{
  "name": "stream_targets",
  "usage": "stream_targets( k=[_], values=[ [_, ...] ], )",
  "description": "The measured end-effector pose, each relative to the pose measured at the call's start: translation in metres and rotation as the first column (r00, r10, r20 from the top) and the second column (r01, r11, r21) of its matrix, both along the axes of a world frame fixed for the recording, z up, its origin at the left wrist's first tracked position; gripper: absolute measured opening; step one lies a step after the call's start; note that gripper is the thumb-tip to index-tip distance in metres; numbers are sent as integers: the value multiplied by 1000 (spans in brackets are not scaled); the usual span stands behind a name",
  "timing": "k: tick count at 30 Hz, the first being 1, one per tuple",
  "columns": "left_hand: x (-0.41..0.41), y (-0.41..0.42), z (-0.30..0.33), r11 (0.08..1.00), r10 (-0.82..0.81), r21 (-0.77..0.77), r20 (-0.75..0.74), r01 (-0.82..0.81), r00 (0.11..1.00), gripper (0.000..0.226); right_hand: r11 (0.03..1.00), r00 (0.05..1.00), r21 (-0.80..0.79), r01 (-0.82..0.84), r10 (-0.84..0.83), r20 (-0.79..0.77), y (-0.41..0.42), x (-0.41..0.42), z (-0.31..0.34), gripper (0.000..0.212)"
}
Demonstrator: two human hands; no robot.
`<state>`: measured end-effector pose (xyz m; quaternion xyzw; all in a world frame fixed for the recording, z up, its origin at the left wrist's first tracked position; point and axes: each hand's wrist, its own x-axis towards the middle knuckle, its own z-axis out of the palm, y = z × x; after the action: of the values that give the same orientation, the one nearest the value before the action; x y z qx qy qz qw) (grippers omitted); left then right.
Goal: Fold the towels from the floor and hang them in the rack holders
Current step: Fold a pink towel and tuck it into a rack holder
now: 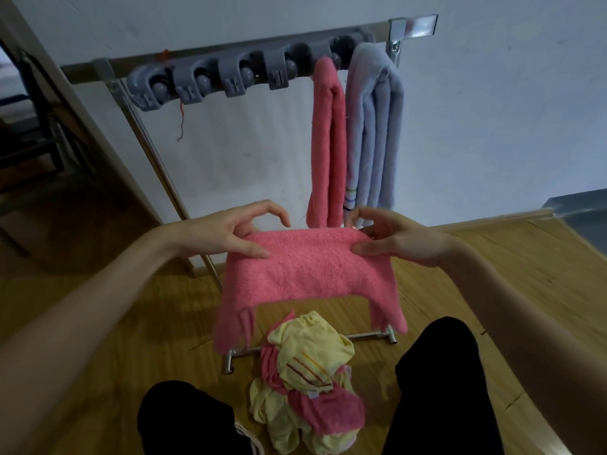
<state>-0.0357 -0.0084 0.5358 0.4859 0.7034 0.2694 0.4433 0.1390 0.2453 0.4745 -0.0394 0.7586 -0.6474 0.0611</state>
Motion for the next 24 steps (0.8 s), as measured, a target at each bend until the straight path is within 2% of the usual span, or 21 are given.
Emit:
stream_targets(
  k=[2, 3, 5, 7, 11, 13, 15, 17, 20, 24],
  values=[
    [0, 0, 3, 1000, -24, 4, 62, 23, 998, 33, 999, 998, 16, -45, 45, -40, 4, -1, 9, 29],
    [1, 1, 5, 999, -38, 11, 40, 38, 998, 28, 996, 994, 38, -79, 82, -71, 6, -2, 15, 28],
    [2, 5, 10, 996, -86, 26, -134, 91, 987, 24, 975, 980, 156, -155, 172, -100, 8, -4, 26, 23],
    [3, 9, 13, 993, -115, -8, -292, 118, 950, 27, 924, 969, 316, -214, 242, -52, 8, -8, 35, 26],
    [2, 14, 16, 993, -107, -87, -430, 76, 897, 29, 751, 976, 629, -198, 212, 54, 2, -16, 43, 39],
    [2, 15, 17, 997, -67, -63, -481, 42, 874, 29, 715, 991, 694, -87, 132, -11, -2, -19, 47, 40],
    [0, 17, 23, 1000, 9, -9, -544, -17, 839, 35, 682, 988, 726, 89, 33, -152, -3, -21, 56, 40],
    [-2, 19, 32, 995, 99, 64, -635, -75, 766, 49, 612, 949, 743, 272, -44, -311, -2, -24, 67, 44],
    [-7, 28, 48, 968, 237, 243, -799, -64, 552, 58, 474, 834, 713, 517, -91, -544, -3, -28, 89, 50],
    [-10, 44, 73, 872, 461, 489, -834, 19, 305, 64, 377, 666, 582, 720, -145, -731, -2, -37, 125, 40]
  ],
)
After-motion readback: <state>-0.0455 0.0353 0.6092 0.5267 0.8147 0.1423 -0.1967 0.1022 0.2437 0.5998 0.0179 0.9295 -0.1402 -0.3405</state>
